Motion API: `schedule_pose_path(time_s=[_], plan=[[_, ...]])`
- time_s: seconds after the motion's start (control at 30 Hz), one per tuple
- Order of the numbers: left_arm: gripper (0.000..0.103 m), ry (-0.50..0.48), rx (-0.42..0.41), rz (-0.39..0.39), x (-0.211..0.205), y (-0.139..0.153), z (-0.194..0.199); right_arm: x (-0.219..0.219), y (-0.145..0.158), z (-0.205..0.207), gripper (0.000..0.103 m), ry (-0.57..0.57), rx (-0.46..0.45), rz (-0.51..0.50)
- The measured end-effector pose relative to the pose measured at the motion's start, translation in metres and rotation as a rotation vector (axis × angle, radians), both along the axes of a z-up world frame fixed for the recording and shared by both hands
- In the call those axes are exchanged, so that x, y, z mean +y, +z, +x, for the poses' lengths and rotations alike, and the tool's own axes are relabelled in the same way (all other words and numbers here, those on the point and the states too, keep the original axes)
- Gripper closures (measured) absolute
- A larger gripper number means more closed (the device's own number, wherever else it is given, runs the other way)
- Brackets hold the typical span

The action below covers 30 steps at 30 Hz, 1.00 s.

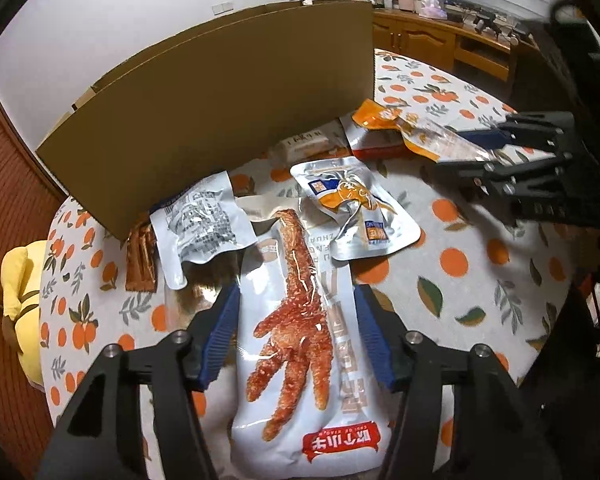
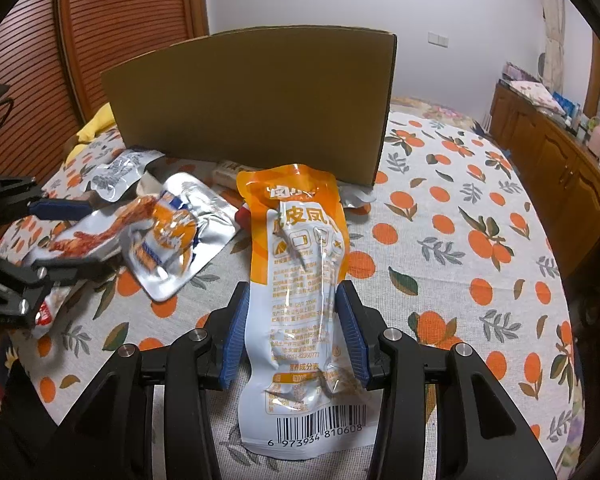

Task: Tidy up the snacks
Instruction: 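Lift both packs and lower them into the box, opening both tools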

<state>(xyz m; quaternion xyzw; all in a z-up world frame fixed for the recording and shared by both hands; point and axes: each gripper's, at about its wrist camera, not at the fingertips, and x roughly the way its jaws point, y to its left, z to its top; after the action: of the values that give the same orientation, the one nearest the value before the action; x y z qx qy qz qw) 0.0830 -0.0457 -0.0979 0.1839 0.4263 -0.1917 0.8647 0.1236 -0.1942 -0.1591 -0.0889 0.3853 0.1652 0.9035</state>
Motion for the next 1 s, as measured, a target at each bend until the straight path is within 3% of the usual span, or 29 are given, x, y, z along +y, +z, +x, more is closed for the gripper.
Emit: schedule_pose_path(time_s=[0.27,0.4,0.53,1.0], plan=[[0.040,-0.001,-0.015,0.026,-0.004,-0.004,0.000,0.000,0.000,0.000,0.059,0.000,0.000,-0.001],[0.059,0.013,-0.021,-0.024,0.003,0.005,0.000,0.000,-0.001,0.000,0.059,0.001,0.000,-0.003],[0.063,0.015,-0.013,-0.038,0.009,0.006,-0.001,0.000,-0.001,0.000,0.059,0.001,0.000,-0.003],[0.062,0.000,-0.023,-0.093,0.002,0.014,-0.008,0.001,-0.002,0.000,0.059,0.000,-0.003,-0.016]])
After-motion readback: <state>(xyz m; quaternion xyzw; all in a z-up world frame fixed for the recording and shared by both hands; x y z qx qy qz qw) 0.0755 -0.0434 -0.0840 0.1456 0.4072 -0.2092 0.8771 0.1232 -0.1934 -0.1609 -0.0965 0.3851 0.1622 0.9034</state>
